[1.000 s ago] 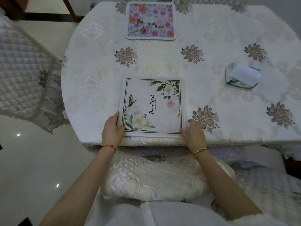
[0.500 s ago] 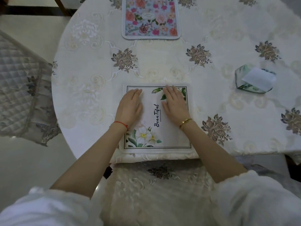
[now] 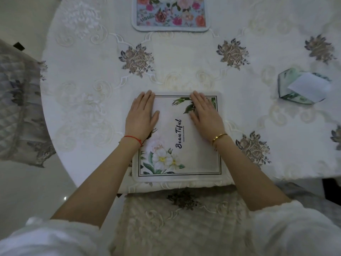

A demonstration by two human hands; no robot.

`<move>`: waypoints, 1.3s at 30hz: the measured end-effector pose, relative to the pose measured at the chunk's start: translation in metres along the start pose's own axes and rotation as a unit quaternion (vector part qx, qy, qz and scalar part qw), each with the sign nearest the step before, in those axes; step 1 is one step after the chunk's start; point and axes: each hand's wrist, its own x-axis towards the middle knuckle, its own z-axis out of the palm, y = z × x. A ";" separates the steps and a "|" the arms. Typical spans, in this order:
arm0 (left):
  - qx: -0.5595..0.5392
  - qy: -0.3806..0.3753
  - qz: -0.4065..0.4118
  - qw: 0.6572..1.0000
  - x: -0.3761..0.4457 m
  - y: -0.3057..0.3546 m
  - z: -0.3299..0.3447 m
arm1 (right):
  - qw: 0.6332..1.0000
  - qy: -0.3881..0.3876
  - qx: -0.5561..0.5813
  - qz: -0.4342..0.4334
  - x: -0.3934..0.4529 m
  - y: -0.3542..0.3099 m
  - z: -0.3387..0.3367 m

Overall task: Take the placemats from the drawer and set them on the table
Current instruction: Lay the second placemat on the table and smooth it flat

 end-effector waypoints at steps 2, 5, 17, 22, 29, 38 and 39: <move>0.003 0.005 -0.011 1.000 -0.006 -0.005 -0.002 | 1.000 0.008 -0.001 0.027 -0.013 0.019 -0.007; 0.015 -0.003 -0.025 1.000 -0.012 -0.010 -0.007 | 0.998 0.010 -0.015 0.066 -0.026 0.037 -0.014; 0.029 -0.072 0.048 0.996 -0.059 0.037 0.011 | 0.999 -0.042 -0.009 -0.016 -0.056 -0.034 0.017; 0.029 -0.053 0.020 0.998 -0.074 0.022 0.008 | 0.999 -0.033 -0.002 0.004 -0.075 -0.005 0.008; 0.017 -0.036 -0.029 0.999 -0.106 0.001 -0.006 | 0.996 -0.030 -0.028 0.076 -0.112 0.024 -0.001; 0.007 -0.059 0.047 0.997 -0.155 0.037 0.011 | 0.996 -0.072 -0.043 -0.031 -0.151 -0.035 0.026; 0.015 -0.063 0.042 0.997 -0.158 0.038 0.013 | 0.996 -0.076 -0.039 -0.023 -0.154 -0.034 0.027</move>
